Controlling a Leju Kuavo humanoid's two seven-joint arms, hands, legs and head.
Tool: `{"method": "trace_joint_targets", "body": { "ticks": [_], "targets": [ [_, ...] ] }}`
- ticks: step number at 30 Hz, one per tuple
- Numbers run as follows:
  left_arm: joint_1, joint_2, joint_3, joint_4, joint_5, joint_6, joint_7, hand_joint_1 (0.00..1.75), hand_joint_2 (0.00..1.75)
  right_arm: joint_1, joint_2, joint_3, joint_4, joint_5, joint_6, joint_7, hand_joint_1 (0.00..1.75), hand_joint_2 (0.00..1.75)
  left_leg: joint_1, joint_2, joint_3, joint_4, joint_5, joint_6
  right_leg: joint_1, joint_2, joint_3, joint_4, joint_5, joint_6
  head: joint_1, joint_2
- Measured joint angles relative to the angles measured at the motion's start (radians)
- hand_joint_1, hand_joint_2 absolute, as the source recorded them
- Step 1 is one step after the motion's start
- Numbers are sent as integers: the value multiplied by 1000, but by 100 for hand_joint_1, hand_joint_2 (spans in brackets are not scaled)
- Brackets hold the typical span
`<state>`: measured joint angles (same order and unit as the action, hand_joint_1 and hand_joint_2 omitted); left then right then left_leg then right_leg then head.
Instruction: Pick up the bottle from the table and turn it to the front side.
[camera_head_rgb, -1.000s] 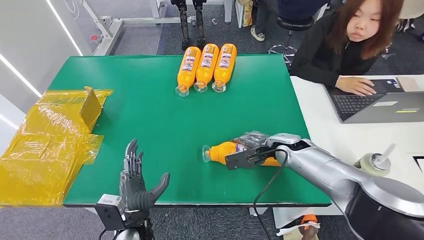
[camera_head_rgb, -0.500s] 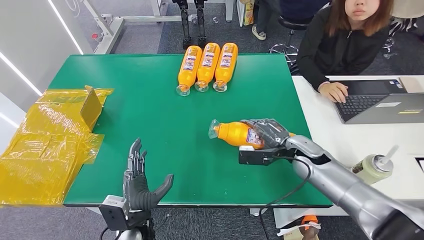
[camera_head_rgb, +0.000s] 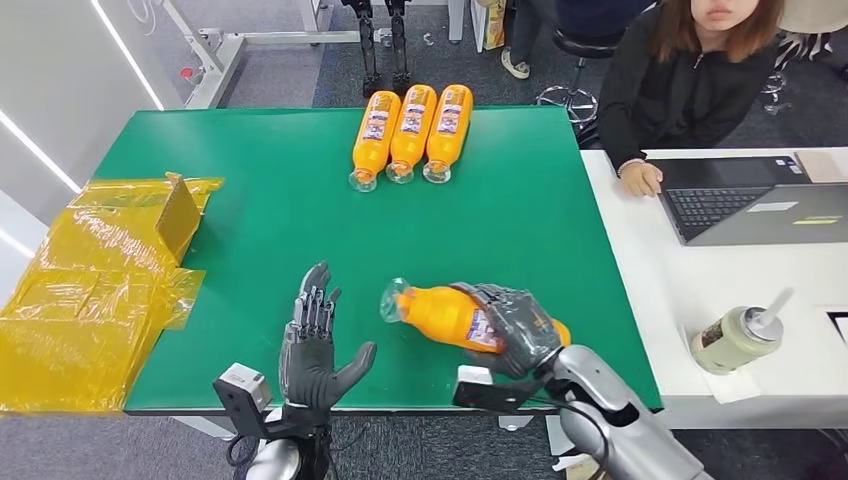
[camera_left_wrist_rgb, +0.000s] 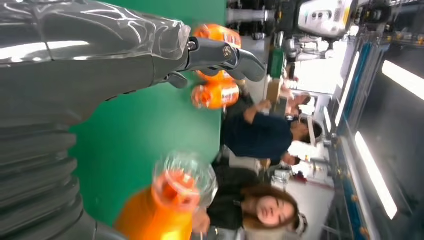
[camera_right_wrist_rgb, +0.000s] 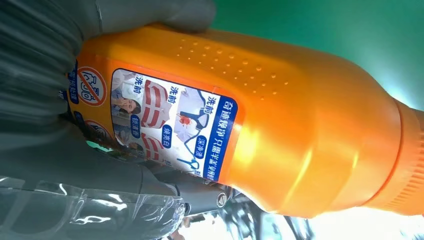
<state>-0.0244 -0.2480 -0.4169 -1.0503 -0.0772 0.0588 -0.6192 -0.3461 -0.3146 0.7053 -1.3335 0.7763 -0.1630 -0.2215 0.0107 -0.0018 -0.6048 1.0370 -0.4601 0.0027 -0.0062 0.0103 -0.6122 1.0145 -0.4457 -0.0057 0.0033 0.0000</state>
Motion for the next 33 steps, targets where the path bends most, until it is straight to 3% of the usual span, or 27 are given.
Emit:
{"method": "trace_joint_targets", "body": {
  "ticks": [6,12,27,33],
  "targets": [
    [-19,-5,-3,16,42,-67,21,0,175,25,135,0,-60,48,-3,19,173,175,0,0,0,-1,1,-1,0,0,-1,1,0,-1,0,0],
    [-32,-7,-3,48,56,-104,17,0,175,66,225,-6,-94,77,13,33,173,175,0,0,-1,0,0,-1,0,0,-1,0,-1,-1,0,0],
    [-47,-7,-10,63,76,-130,11,0,175,104,286,-21,-106,68,23,23,171,175,0,1,-1,0,0,-1,0,1,-1,0,0,-1,0,0],
    [-47,-2,-15,44,158,-182,40,0,175,109,309,-22,-84,23,42,-25,172,175,0,1,-1,-1,0,-1,0,0,-1,0,-1,-1,0,0]
  ]
}}
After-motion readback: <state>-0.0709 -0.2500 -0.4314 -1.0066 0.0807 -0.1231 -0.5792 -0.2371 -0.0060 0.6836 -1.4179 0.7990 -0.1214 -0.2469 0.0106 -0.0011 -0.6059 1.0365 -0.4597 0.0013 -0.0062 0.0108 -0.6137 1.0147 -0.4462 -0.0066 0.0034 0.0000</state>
